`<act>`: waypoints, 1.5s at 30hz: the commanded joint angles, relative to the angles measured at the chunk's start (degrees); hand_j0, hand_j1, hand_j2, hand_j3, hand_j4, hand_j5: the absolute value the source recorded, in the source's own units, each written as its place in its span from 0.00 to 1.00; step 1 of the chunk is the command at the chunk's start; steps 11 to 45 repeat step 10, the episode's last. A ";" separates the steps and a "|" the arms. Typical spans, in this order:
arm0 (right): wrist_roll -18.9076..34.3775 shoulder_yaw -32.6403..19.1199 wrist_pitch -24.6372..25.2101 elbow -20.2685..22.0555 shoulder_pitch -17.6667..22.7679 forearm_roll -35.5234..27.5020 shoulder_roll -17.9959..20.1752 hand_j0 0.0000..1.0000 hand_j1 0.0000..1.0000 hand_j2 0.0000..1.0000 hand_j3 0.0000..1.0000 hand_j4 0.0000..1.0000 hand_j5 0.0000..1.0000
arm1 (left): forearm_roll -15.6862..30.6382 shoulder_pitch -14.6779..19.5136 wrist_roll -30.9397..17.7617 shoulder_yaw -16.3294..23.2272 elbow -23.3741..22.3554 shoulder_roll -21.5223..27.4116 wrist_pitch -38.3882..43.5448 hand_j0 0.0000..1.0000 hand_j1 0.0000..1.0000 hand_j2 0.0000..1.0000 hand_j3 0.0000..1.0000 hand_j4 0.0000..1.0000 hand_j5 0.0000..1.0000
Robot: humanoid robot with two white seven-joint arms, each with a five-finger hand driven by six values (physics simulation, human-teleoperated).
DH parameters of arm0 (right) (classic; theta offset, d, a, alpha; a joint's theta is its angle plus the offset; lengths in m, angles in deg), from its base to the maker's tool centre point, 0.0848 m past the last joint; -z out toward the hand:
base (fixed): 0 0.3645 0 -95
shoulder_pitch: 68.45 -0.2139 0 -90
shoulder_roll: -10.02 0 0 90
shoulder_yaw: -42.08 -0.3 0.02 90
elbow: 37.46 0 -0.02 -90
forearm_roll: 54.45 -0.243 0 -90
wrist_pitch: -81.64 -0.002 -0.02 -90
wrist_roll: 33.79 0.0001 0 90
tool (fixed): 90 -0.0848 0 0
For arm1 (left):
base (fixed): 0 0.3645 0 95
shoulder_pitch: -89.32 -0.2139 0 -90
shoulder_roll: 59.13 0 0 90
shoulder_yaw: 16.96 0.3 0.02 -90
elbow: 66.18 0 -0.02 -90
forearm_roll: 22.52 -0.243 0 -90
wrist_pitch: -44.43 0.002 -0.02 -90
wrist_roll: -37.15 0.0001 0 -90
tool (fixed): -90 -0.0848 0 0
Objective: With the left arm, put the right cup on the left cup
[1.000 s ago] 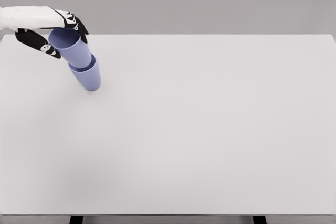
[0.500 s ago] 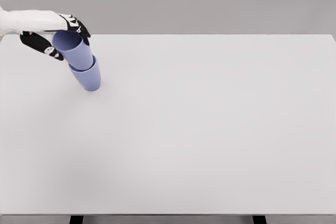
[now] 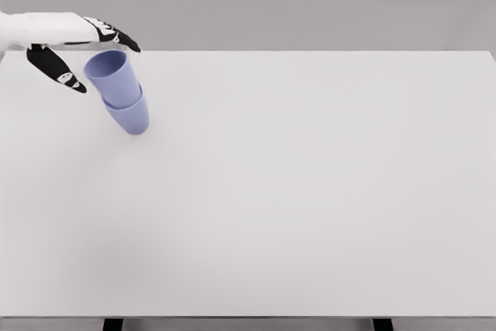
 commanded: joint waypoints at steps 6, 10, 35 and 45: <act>-0.04 0.00 0.00 0.00 0.00 0.01 0.00 1.00 1.00 1.00 1.00 1.00 1.00 | 18.07 -3.95 0.02 -6.29 32.49 18.87 0.17 1.00 1.00 1.00 1.00 1.00 1.00; 0.05 0.00 0.00 0.00 0.00 0.01 0.00 1.00 1.00 1.00 1.00 1.00 1.00 | 17.98 -11.95 0.02 -6.29 32.49 8.85 0.17 1.00 1.00 1.00 1.00 1.00 1.00; 0.05 0.00 0.00 0.00 0.00 0.01 0.00 1.00 1.00 1.00 1.00 1.00 1.00 | 17.98 -11.95 0.02 -6.29 32.49 8.85 0.17 1.00 1.00 1.00 1.00 1.00 1.00; 0.05 0.00 0.00 0.00 0.00 0.01 0.00 1.00 1.00 1.00 1.00 1.00 1.00 | 17.98 -11.95 0.02 -6.29 32.49 8.85 0.17 1.00 1.00 1.00 1.00 1.00 1.00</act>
